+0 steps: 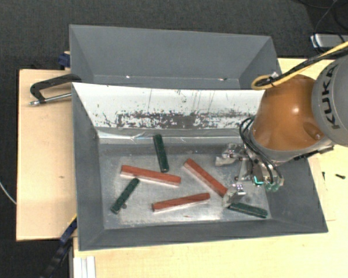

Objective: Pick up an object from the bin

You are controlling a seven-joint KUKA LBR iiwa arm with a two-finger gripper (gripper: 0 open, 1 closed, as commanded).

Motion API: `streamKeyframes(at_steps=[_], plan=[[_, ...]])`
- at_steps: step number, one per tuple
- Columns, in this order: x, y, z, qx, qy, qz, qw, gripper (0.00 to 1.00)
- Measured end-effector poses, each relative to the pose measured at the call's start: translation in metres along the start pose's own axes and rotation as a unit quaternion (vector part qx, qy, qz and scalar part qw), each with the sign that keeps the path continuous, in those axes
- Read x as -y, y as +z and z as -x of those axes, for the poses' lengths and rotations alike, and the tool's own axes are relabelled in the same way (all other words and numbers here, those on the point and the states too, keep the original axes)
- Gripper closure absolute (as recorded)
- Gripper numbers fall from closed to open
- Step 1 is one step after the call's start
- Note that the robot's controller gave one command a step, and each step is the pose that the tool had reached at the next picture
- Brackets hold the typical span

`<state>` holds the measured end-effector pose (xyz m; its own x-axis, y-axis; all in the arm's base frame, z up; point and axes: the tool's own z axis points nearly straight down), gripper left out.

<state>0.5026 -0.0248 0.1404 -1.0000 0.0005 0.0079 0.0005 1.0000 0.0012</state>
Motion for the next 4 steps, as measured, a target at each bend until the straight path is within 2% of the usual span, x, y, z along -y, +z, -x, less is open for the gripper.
streamKeyframes(at_steps=[1,2,3,4], plan=[[0.0,-0.004,0.002,0.0044,0.0,0.0,1.0,0.0],[-0.005,0.064,0.008,0.0045,-0.054,-0.001,0.9985,1.0],[-0.005,0.064,0.008,0.0045,-0.054,-0.001,0.9985,1.0],[-0.017,0.026,0.005,0.0035,-0.046,0.0,0.999,1.0]])
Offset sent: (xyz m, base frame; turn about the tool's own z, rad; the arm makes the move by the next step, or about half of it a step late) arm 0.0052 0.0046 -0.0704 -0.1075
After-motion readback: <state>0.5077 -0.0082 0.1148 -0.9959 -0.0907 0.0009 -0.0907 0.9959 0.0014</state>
